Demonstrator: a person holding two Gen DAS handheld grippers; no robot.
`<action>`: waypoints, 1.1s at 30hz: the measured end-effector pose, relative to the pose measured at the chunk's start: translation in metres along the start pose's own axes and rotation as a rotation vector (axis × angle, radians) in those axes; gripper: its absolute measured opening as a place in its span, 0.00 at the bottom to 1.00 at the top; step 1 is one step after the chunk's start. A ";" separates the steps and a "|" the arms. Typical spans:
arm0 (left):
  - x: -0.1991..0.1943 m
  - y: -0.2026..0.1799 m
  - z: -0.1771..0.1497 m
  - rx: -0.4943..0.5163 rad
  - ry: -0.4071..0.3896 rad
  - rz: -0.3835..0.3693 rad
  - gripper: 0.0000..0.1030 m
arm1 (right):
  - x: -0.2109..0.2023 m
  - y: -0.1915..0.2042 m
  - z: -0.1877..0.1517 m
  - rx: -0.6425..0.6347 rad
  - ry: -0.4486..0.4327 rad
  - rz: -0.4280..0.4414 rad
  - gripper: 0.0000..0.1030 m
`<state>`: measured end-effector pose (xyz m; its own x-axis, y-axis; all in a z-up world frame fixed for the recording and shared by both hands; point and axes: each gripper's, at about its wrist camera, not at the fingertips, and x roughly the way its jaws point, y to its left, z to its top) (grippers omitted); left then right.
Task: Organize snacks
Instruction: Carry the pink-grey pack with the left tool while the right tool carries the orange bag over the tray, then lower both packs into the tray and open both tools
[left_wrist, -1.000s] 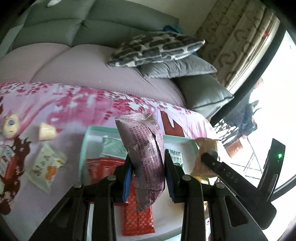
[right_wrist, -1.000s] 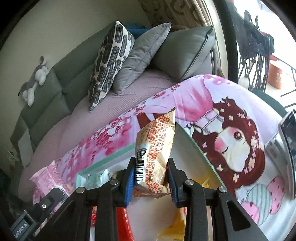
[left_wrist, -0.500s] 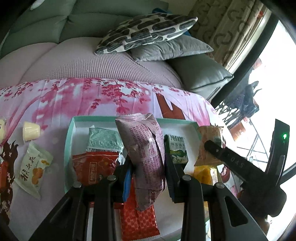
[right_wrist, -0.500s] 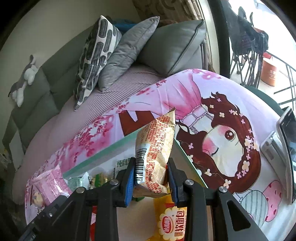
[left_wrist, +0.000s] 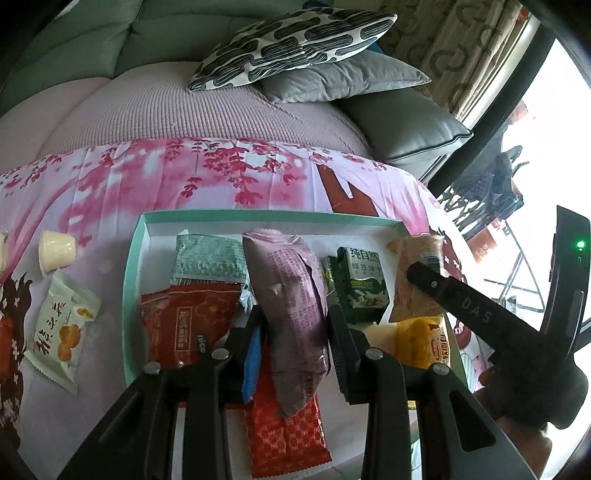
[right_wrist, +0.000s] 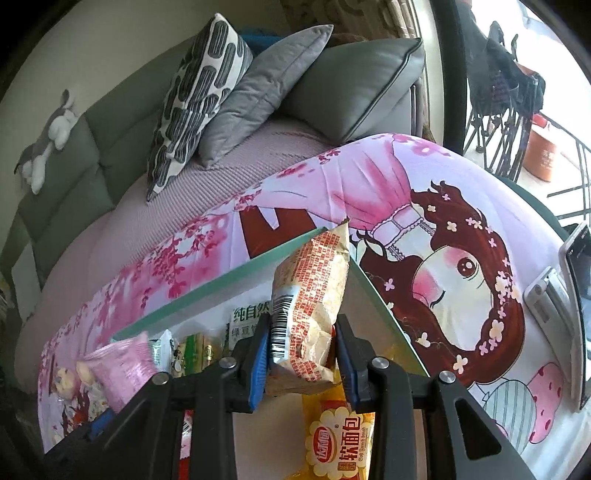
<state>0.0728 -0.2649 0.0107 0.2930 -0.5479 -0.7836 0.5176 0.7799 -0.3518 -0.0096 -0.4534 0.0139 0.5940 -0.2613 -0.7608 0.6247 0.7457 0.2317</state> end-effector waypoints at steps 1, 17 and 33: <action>0.000 0.001 0.000 -0.001 0.002 0.006 0.36 | 0.001 0.000 -0.001 -0.003 0.007 -0.005 0.38; -0.026 -0.003 0.006 -0.050 0.033 -0.006 0.80 | -0.017 0.019 0.000 -0.060 -0.002 -0.051 0.83; -0.083 0.088 0.014 -0.256 -0.100 0.290 0.81 | -0.043 0.050 -0.007 -0.142 -0.027 -0.042 0.83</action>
<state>0.1058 -0.1549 0.0517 0.4811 -0.3106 -0.8198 0.1880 0.9499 -0.2496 -0.0075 -0.4004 0.0542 0.5834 -0.3085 -0.7513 0.5722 0.8126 0.1106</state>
